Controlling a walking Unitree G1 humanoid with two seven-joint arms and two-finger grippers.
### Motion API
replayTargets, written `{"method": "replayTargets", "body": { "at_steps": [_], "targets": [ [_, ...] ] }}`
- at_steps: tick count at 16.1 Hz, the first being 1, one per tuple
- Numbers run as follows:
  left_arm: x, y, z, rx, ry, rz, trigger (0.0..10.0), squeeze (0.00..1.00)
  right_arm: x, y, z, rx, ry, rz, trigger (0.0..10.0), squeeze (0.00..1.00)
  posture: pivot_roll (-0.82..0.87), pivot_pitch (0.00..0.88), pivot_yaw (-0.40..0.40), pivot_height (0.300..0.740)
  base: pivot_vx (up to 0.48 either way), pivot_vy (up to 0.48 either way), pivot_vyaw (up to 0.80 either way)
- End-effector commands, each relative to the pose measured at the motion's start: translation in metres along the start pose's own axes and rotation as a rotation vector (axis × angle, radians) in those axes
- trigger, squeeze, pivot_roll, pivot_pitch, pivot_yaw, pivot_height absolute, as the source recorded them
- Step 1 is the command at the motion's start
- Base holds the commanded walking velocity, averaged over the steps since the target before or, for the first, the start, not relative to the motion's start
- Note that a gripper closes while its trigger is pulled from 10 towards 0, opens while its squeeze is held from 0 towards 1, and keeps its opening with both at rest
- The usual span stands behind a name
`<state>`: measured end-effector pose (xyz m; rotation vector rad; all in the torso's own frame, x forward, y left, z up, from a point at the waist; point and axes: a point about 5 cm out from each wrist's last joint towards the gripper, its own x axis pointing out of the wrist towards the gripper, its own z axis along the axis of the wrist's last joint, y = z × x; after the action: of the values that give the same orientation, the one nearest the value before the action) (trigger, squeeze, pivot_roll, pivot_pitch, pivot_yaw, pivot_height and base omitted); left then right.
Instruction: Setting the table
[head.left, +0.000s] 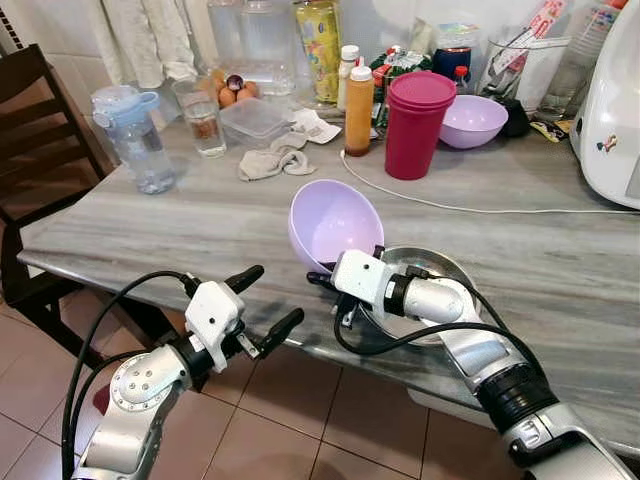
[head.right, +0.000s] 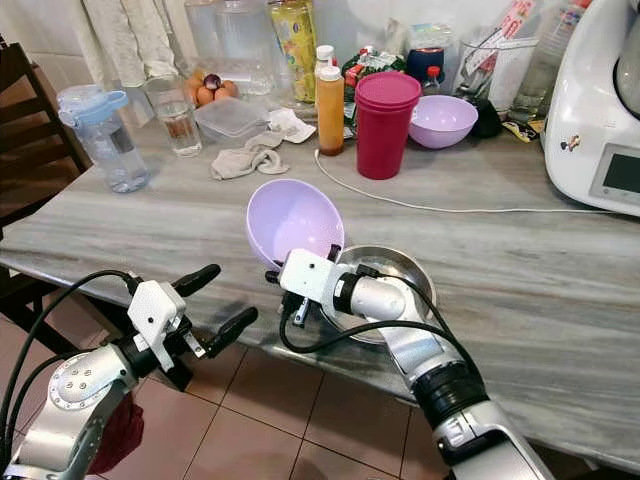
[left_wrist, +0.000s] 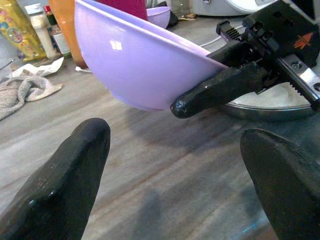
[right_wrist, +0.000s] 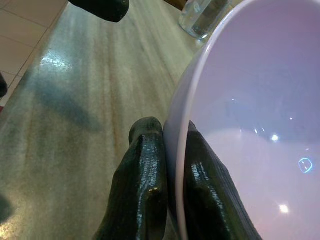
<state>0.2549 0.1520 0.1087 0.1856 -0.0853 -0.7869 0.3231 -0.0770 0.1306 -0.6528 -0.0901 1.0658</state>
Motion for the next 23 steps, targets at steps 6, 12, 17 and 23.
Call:
{"method": "replayTargets", "body": {
  "at_steps": [6,12,17,23],
  "targets": [
    [0.003,-0.001,0.006,0.019,-0.015,-0.011,10.0,0.00,0.002,-0.005,0.003,-0.041,-0.008,0.011,10.0,0.80,-0.17,0.067,0.065,0.740,0.000,0.000,0.00],
    [0.004,-0.002,0.005,0.017,-0.014,-0.007,10.0,0.00,0.002,-0.010,0.005,-0.061,-0.014,-0.010,10.0,0.80,-0.17,0.067,0.066,0.740,0.000,0.000,0.00],
    [0.005,-0.001,0.006,0.017,-0.015,-0.013,10.0,0.00,0.000,-0.024,0.022,-0.065,-0.095,-0.131,10.0,1.00,-0.17,0.069,0.070,0.740,0.000,0.000,0.00],
    [0.006,0.000,0.007,0.019,-0.020,-0.014,10.0,0.00,-0.019,-0.043,0.044,0.011,-0.201,-0.381,10.0,1.00,-0.18,0.069,0.076,0.740,0.000,0.000,0.00]
  ]
}}
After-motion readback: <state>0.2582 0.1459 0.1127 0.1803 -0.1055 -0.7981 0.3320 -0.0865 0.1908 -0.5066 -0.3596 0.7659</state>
